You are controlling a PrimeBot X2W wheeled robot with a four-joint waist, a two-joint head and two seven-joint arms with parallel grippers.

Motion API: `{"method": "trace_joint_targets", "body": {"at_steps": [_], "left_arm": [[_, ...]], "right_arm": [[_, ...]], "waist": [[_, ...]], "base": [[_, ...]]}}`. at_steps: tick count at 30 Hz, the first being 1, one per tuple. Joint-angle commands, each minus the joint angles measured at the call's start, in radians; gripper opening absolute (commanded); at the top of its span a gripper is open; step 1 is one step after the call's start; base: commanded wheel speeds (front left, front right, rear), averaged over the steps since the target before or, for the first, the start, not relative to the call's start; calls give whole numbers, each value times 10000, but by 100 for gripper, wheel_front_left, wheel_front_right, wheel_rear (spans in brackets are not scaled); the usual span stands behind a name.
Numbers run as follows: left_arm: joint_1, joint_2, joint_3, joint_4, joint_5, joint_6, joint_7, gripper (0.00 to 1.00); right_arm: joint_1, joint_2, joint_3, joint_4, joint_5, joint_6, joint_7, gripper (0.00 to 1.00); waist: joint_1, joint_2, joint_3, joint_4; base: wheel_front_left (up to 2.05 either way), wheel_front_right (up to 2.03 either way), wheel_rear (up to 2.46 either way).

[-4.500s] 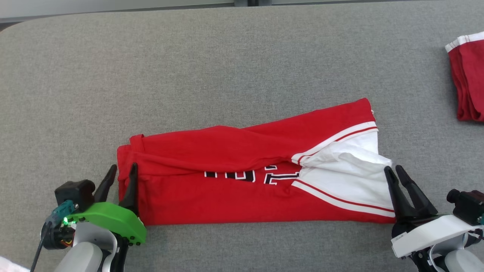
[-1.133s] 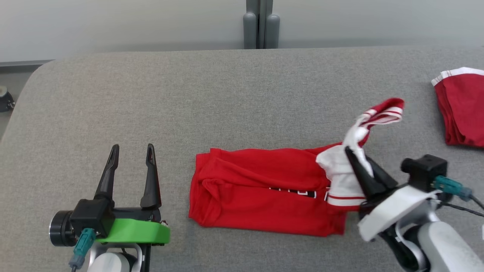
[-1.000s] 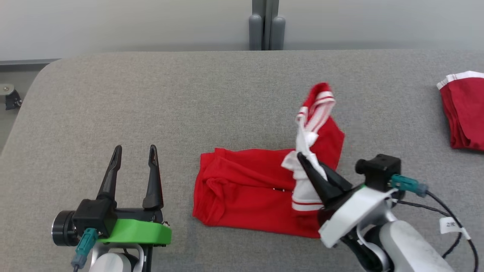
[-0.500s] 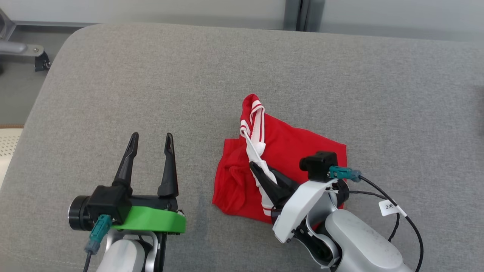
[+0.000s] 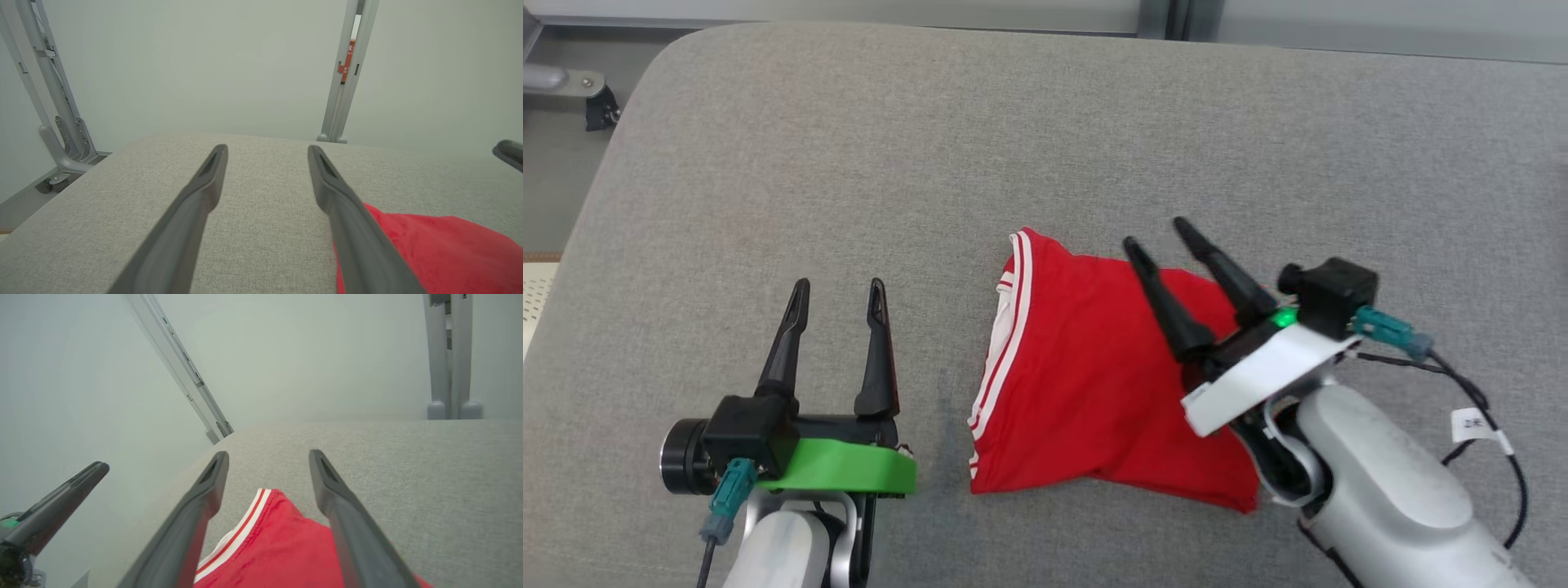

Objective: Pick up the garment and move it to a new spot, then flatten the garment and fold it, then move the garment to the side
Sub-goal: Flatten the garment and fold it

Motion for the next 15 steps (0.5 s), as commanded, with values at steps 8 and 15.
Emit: {"method": "trace_joint_targets", "body": {"at_steps": [8,15], "left_arm": [[248,242,329,37,146,6,-12,100],[580,492,499,151,162,34,-12,100]], "right_arm": [[2054,-995,-3085,-1388,-1502,-5,-112,100],[3841,-921,-4797,-2645,-2648,-5,429,100]], "waist": [[0,0,-257,-874],[0,0,-687,-1286]], "base": [[0,0,0],[0,0,0]]}}
